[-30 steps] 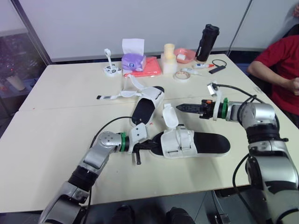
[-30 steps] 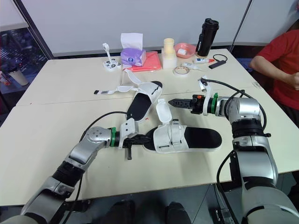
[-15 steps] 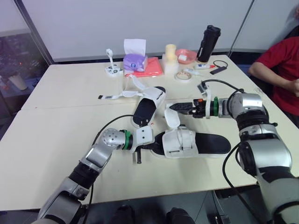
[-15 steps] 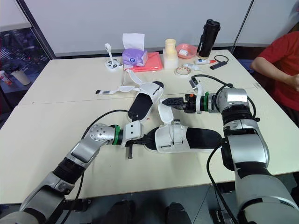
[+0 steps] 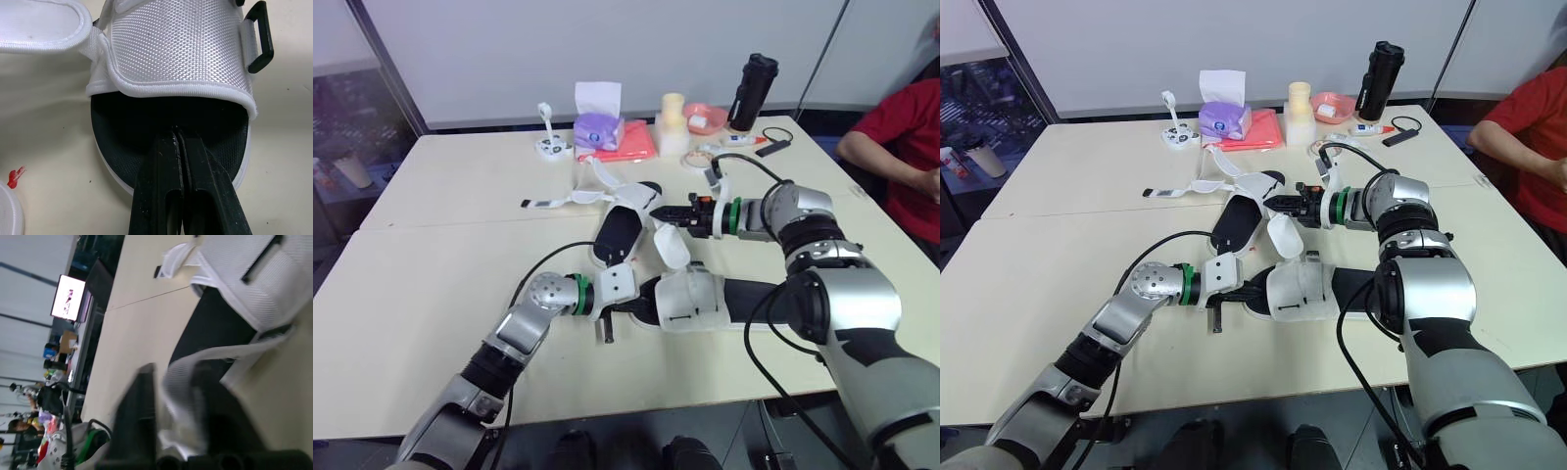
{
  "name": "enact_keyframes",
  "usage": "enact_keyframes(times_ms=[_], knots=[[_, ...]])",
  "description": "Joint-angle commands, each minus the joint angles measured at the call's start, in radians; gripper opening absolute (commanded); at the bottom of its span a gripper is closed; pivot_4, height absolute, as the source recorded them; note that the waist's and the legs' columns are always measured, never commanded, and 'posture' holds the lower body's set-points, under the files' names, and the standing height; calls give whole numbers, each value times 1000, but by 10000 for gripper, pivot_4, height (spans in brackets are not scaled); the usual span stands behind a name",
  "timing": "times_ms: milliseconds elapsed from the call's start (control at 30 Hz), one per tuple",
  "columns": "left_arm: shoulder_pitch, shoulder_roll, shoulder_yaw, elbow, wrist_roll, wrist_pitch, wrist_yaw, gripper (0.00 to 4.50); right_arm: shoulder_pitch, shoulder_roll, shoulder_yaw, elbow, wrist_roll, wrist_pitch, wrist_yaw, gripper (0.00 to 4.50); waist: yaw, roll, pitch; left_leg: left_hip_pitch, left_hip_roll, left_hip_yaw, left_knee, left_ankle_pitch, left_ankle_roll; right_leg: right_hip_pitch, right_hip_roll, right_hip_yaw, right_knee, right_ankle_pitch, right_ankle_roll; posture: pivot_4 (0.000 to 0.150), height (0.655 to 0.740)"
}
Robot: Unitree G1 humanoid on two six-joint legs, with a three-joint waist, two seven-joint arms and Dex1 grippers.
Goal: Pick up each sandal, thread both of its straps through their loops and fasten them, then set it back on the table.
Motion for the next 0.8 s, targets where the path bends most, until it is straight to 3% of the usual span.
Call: enact_keyframes(times_ms=[33, 167, 333, 467, 700, 800], knots=[[26, -3, -25, 40, 44, 14, 24, 0, -29, 1, -26, -25, 0, -31, -4, 559, -1, 0, 0, 0, 0, 0, 0, 0, 0, 0, 0, 0, 0, 0, 0, 1500, 7400], [29, -9, -27, 42, 40, 12, 27, 0, 9, -4, 12, -114, -24, -135, 75, 559, 0, 0, 0, 0, 0, 0, 0, 0, 0, 0, 0, 0, 0, 0, 0, 1500, 7400], [39, -13, -29, 41, 35, 13, 22, 0, 320, -15, 116, -652, -44, -461, 219, 559, 1, 0, 0, 0, 0, -1, 1, 0, 0, 1, 0, -1, 0, 0, 1, 1500, 7400], [50, -13, -26, 36, 30, 17, 12, 0, 572, -45, 155, -917, -156, -966, 226, 559, 0, 0, 0, -1, 0, -1, 1, 0, 0, 1, 0, -1, 0, 0, 2, 1500, 7400], [53, -19, -29, 41, 28, 15, -3, 0, 639, -140, 197, -792, -366, -1797, 152, 559, -2, 0, 0, 2, 0, 0, 1, 0, 0, 3, 0, 0, -1, 1, 2, 1500, 7400], [50, -24, -31, 49, 28, 12, -9, 0, 638, -167, 203, -716, -399, -1988, 99, 559, -2, -1, 0, 2, 0, 0, 1, 0, 0, 4, 0, 0, -2, 1, 2, 1500, 7400]])
